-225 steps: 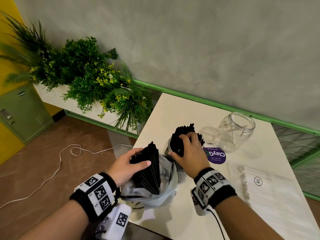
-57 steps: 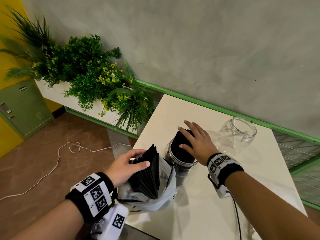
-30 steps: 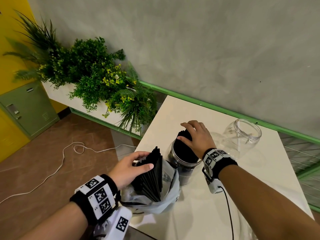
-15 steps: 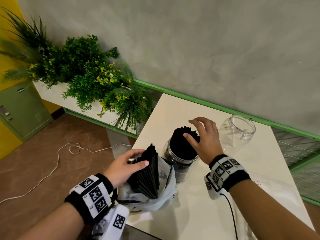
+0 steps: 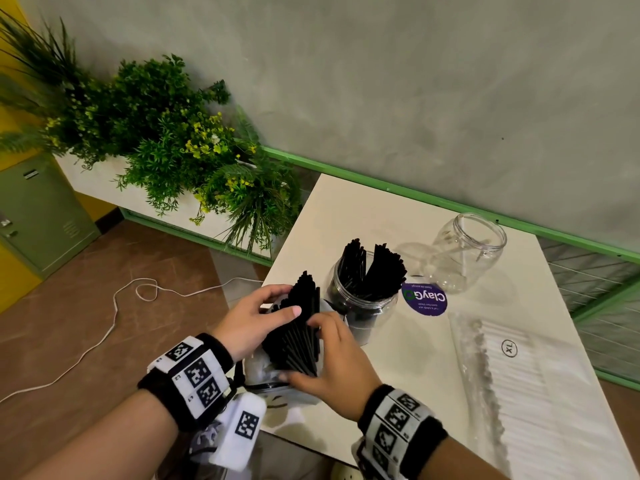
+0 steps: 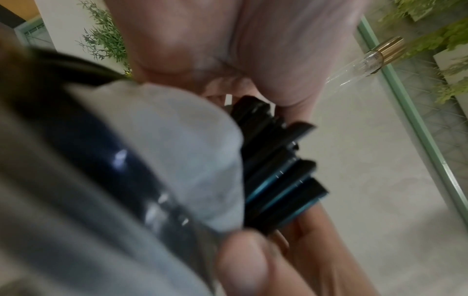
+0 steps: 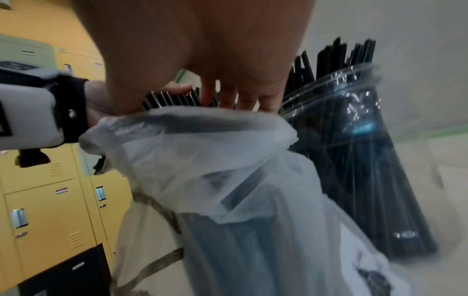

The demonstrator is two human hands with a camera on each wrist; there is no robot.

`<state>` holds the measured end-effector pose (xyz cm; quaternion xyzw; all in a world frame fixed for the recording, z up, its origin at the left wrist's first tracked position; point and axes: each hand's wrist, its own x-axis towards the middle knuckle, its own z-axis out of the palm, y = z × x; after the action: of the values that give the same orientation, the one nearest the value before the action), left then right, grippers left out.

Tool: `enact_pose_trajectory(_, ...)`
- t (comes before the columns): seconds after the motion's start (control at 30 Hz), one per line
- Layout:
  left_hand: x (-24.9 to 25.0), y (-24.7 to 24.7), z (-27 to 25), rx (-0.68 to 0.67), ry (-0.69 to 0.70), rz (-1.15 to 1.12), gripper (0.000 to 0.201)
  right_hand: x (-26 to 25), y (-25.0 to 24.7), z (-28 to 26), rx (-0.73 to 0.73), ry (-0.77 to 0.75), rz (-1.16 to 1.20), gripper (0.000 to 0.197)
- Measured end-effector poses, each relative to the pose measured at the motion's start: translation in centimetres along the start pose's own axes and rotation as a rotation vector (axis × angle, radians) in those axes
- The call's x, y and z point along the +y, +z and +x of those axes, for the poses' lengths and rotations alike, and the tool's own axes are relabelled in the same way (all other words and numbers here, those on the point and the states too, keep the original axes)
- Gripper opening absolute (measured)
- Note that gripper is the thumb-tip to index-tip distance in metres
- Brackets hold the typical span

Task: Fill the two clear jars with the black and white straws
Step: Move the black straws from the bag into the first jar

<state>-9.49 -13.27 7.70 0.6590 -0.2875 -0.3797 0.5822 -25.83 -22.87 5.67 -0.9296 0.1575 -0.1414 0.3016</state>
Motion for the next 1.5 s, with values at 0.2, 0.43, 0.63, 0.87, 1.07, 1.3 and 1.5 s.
enact_pose_trajectory(0.2,-0.2,0.2,-0.3,0.033,-0.003,-0.011,0.045,-0.3,1.5,0.6,0.057,0.059,-0.013,0.059)
enact_pose_trajectory(0.43,0.0,0.5,-0.9,0.006,-0.005,-0.036,0.028,0.8,1.5,1.1,0.106,0.227,0.252,0.066)
enact_pose_trajectory(0.63,0.1,0.5,-1.2,-0.05,-0.006,0.054,0.062,1.0,0.5,1.7,0.052,0.271,0.401,0.039)
enact_pose_trajectory(0.87,0.8,0.8,-1.2,0.005,0.003,0.149,0.045,0.5,-2.1,1.4,0.229,0.327,0.751,0.03)
enact_pose_trajectory(1.07,1.2,1.3,-0.9,0.005,-0.003,0.145,0.046,-0.1,-4.2,2.4,0.4,0.341,0.848,0.028)
enact_pose_trajectory(1.3,1.4,1.3,-0.7,0.003,-0.006,0.137,0.039,-1.6,-6.6,4.2,0.477,0.265,1.004,0.011)
enact_pose_trajectory(1.5,1.4,1.1,-0.7,-0.004,-0.034,0.118,0.037,-2.8,-11.3,5.2,0.556,0.196,1.079,0.012)
